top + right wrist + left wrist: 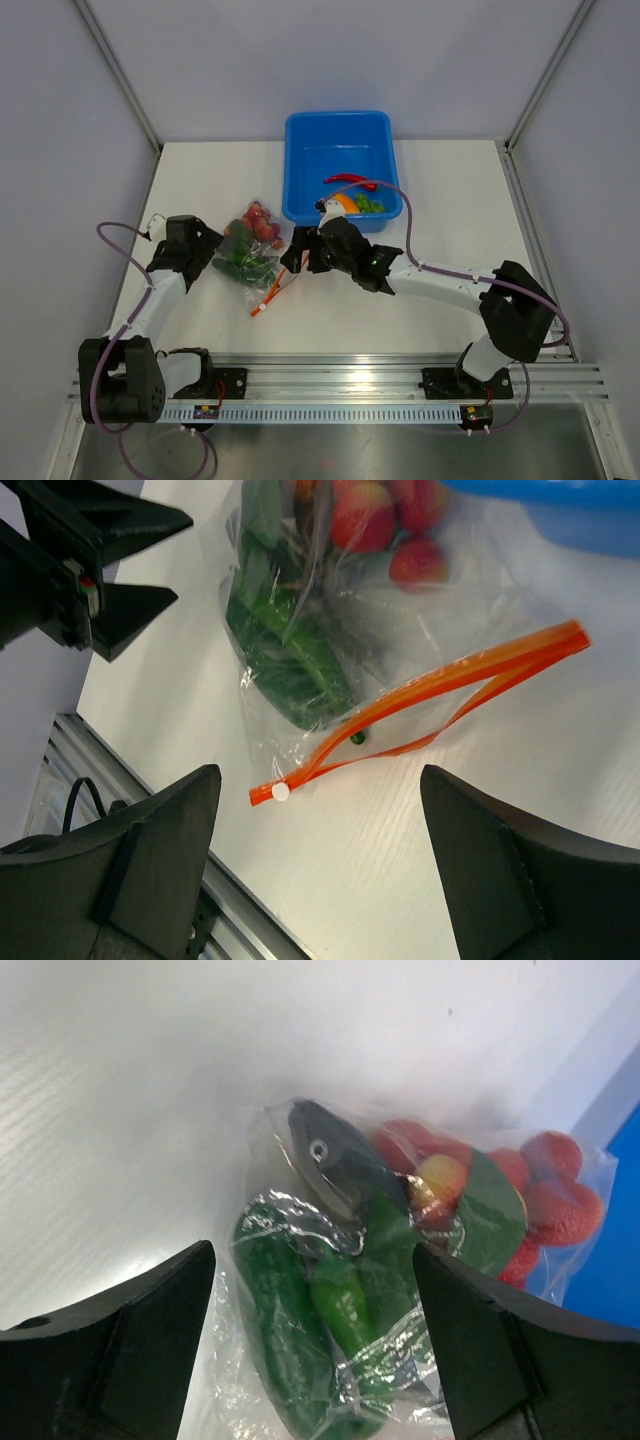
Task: Open the zip-top bag and remove the fake food
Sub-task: Place the fake fruit in the bin, then pick up the fake vegetable from the zipper food storage bag.
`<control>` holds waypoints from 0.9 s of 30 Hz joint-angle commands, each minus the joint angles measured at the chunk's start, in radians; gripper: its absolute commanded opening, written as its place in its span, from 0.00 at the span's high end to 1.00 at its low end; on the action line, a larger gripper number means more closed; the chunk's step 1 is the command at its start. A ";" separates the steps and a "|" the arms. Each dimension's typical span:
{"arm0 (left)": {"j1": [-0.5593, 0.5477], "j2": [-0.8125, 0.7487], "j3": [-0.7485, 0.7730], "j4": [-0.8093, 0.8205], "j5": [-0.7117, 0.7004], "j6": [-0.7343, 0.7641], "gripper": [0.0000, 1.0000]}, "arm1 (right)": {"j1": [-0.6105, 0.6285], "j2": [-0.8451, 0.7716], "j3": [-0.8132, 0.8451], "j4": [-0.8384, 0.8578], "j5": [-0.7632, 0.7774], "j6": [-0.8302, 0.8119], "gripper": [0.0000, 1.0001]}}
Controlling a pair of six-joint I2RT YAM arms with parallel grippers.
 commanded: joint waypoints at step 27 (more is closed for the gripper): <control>0.184 0.340 -0.124 0.454 0.240 -0.165 0.48 | 0.061 0.227 0.074 0.217 0.096 -0.051 0.18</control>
